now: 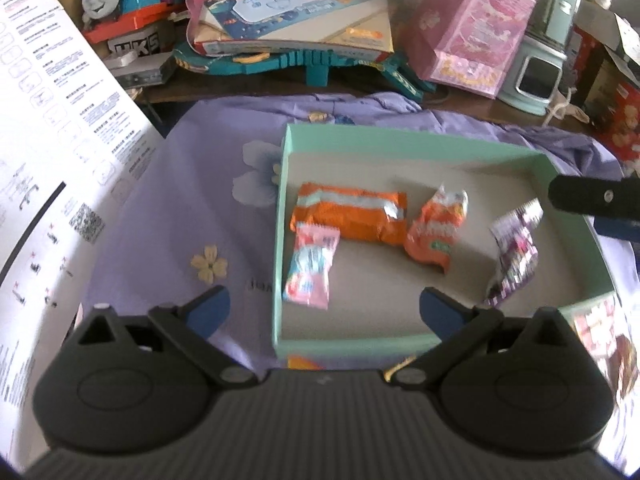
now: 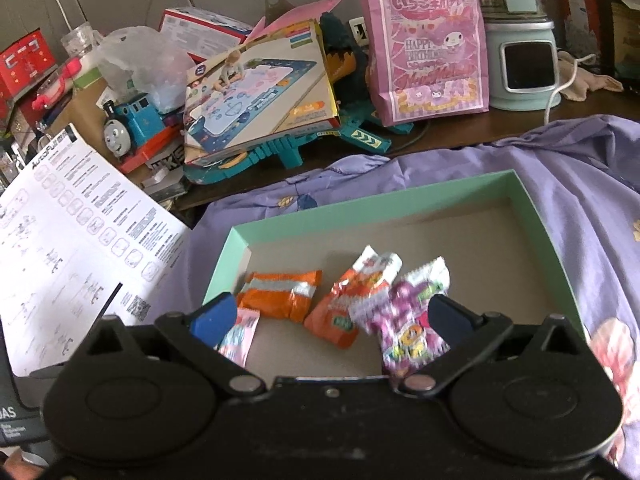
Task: Organize snacks
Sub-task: 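Grasp yellow wafer bar with right tool while left tool reaches pink patterned packet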
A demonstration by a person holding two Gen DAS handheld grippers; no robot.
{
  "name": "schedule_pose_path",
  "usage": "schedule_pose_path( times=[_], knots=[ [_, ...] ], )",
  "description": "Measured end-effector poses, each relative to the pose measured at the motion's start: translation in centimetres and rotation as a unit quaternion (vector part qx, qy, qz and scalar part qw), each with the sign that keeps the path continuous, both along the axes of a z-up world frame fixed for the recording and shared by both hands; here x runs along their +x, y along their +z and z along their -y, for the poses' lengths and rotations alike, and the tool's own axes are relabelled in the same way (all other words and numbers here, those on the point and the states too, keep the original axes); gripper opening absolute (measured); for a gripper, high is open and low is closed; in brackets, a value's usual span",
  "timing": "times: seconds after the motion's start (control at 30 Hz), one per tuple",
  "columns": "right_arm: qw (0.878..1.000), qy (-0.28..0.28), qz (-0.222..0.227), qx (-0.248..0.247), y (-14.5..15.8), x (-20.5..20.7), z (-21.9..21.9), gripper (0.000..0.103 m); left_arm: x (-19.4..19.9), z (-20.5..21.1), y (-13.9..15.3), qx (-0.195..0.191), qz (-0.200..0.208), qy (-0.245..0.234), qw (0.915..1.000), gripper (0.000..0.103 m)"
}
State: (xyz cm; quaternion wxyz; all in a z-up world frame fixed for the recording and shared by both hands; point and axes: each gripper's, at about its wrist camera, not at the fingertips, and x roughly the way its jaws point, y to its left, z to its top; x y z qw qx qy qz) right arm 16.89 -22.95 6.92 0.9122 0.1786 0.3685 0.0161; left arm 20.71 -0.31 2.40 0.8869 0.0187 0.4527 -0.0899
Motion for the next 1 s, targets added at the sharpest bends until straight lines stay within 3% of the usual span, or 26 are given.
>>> schedule_pose_path(
  times=[0.43, 0.67, 1.0],
  knots=[
    [0.999, 0.002, -0.040, -0.001, -2.1, -8.3, -0.4, 0.103, -8.0, -0.2, -3.2, 0.016, -0.050, -0.031, 0.9982, 0.103],
    [0.997, -0.017, -0.067, 0.039, -4.4, -12.1, -0.3, 0.103, -10.9, -0.6, -5.6, 0.023, -0.085, -0.041, 0.9953, 0.103],
    [0.995, 0.013, -0.077, 0.054, -5.3, -13.7, -1.5, 0.095, -12.9, 0.2, -7.3, -0.001, -0.120, -0.055, 0.9913, 0.103]
  ],
)
